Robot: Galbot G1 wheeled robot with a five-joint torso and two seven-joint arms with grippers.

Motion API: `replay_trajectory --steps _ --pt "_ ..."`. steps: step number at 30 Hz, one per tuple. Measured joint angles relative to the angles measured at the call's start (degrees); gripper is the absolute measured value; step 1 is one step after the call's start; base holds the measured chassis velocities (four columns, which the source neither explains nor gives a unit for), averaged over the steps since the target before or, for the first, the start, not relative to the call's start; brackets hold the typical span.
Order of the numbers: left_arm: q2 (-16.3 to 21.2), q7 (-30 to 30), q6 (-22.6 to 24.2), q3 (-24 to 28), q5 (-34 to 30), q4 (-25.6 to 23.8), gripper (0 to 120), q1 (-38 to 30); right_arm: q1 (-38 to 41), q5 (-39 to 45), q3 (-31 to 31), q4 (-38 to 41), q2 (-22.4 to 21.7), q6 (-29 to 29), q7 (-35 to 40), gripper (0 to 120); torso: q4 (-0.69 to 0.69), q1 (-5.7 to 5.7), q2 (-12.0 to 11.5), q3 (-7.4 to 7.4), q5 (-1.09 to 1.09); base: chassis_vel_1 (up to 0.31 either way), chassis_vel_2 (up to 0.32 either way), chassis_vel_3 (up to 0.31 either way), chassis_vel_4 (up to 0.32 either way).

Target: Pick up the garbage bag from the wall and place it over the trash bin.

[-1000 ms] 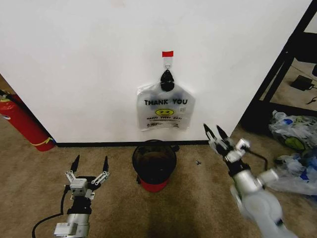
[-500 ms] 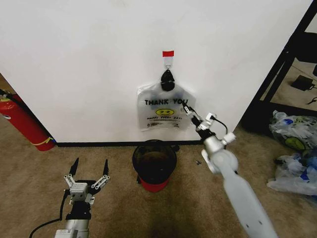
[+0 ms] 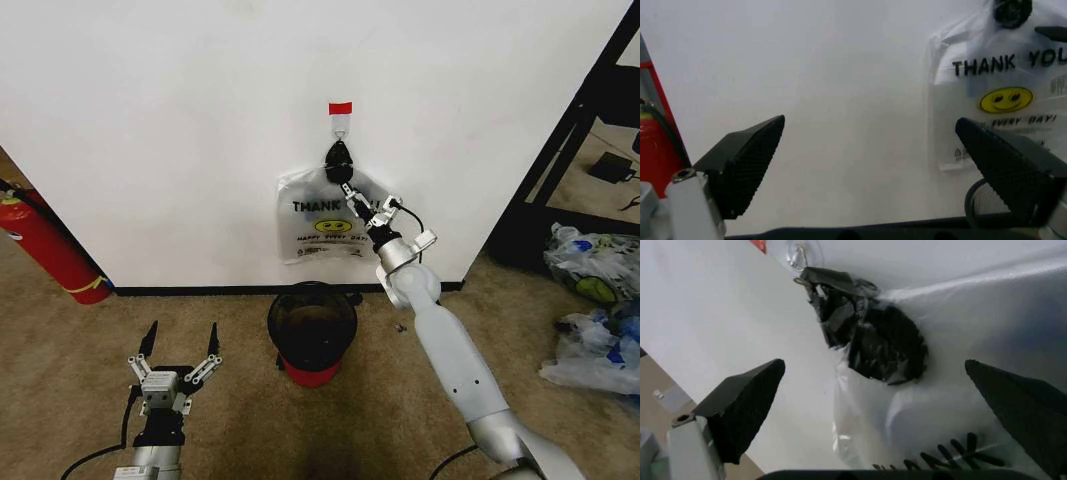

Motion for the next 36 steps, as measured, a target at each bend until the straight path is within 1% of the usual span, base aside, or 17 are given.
replay_trajectory --steps 6,14,29,32,36 --pt "0.1 0.0 0.1 0.3 0.0 0.3 100 -0.3 0.6 0.7 -0.3 0.3 1.8 0.0 0.2 100 0.01 -0.01 0.0 -0.01 0.00 0.000 0.000 0.000 0.000" --pt "0.7 0.0 0.2 -0.6 -1.2 0.2 100 -0.3 1.4 0.4 0.0 -0.8 2.9 0.1 0.4 100 0.02 -0.01 0.0 0.00 0.00 0.000 0.000 0.000 0.000" --pt "0.8 0.0 0.2 0.0 -1.3 0.7 100 -0.7 0.4 0.4 -0.4 -0.5 1.5 -0.1 0.3 100 0.01 -0.01 0.0 -0.01 0.01 0.000 0.000 0.000 0.000" --pt "1.8 0.0 0.2 0.0 -1.3 1.0 100 -0.7 1.3 0.6 -1.2 -0.6 0.8 -0.1 0.7 100 0.02 -0.01 0.0 -0.01 0.00 0.000 0.000 0.000 0.000" --pt "2.2 0.1 0.1 -0.3 -1.5 1.3 100 -0.6 2.4 0.9 -1.4 -0.9 0.8 -0.3 1.0 100 0.01 -0.01 0.0 0.00 0.00 0.000 0.000 0.000 0.000"
